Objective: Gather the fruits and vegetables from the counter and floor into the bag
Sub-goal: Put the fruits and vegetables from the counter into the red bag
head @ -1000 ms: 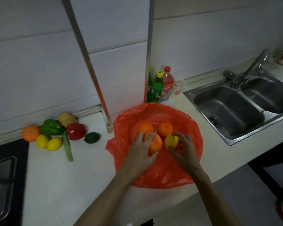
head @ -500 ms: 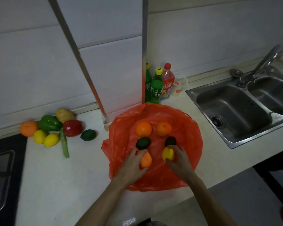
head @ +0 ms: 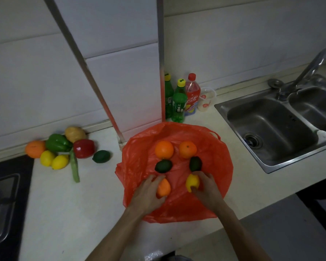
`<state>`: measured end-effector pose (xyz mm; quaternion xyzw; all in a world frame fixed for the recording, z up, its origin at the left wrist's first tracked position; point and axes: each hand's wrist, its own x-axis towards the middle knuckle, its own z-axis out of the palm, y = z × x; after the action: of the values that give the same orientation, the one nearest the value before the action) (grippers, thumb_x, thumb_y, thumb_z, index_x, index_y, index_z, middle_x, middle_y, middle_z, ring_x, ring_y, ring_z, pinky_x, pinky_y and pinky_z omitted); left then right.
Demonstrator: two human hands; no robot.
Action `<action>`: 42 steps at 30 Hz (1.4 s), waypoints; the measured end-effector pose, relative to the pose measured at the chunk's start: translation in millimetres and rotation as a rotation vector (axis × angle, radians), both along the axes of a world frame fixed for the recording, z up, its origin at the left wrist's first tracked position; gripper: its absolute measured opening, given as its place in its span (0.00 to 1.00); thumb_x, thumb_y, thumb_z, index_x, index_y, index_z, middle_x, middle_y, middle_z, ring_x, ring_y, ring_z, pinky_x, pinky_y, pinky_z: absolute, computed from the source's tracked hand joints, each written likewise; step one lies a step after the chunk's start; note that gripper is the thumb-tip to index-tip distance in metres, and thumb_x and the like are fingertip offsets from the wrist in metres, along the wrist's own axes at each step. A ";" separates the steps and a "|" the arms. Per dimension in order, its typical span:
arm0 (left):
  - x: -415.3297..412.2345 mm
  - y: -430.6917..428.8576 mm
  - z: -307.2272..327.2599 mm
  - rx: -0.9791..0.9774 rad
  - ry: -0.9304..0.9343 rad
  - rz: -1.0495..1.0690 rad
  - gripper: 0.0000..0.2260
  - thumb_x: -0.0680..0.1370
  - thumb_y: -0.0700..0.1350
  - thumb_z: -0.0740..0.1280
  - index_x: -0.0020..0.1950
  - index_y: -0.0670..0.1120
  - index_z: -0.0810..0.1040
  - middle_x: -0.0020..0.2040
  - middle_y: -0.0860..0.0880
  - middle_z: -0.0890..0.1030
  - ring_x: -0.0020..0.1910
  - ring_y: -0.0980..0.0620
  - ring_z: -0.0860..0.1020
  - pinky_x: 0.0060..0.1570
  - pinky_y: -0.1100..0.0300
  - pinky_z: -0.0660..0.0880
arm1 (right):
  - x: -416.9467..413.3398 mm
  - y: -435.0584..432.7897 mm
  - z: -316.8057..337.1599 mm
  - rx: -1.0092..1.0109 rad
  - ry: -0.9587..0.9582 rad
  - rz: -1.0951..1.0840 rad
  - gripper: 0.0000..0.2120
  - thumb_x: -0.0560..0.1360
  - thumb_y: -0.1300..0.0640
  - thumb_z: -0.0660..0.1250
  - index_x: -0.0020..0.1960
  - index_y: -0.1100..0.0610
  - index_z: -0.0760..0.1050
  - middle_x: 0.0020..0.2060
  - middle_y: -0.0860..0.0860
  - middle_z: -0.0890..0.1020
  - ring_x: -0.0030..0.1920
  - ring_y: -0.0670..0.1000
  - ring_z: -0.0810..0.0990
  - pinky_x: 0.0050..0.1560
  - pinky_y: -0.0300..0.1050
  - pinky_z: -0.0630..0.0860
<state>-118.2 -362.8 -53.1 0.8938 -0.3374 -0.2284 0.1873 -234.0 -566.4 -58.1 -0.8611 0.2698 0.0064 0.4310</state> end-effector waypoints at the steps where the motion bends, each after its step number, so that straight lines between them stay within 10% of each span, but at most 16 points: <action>1: 1.7 -0.2 3.8 -0.011 -0.008 -0.001 0.33 0.71 0.60 0.66 0.74 0.58 0.59 0.69 0.52 0.67 0.65 0.49 0.70 0.62 0.52 0.71 | 0.8 -0.8 2.9 -0.007 -0.009 -0.002 0.23 0.72 0.59 0.70 0.65 0.50 0.71 0.54 0.51 0.69 0.54 0.53 0.72 0.54 0.44 0.68; 12: 29.1 16.8 76.0 -0.233 -0.188 0.107 0.19 0.74 0.58 0.66 0.63 0.56 0.72 0.57 0.58 0.74 0.55 0.60 0.73 0.52 0.64 0.70 | 32.8 8.0 64.3 -0.034 -0.229 0.107 0.23 0.76 0.53 0.67 0.69 0.47 0.66 0.58 0.46 0.69 0.56 0.47 0.73 0.57 0.47 0.75; 22: 62.9 117.5 107.6 -0.171 -0.389 0.378 0.22 0.73 0.56 0.68 0.66 0.54 0.73 0.62 0.54 0.77 0.60 0.52 0.74 0.54 0.56 0.75 | 104.0 75.0 112.8 -0.112 -0.363 0.320 0.24 0.75 0.54 0.68 0.68 0.47 0.66 0.58 0.43 0.68 0.59 0.48 0.72 0.58 0.47 0.73; 42: 166.3 280.5 64.1 0.021 -0.317 0.540 0.25 0.73 0.56 0.64 0.70 0.52 0.69 0.52 0.46 0.76 0.50 0.44 0.76 0.39 0.51 0.76 | 254.2 222.3 92.7 -0.234 -0.143 0.626 0.26 0.75 0.53 0.67 0.71 0.50 0.63 0.66 0.54 0.67 0.65 0.52 0.68 0.63 0.42 0.64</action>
<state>48.0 -82.3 10.9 0.9775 -0.1104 -0.0318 0.1771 20.3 -344.1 34.6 -0.9440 -0.0396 0.0471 0.3243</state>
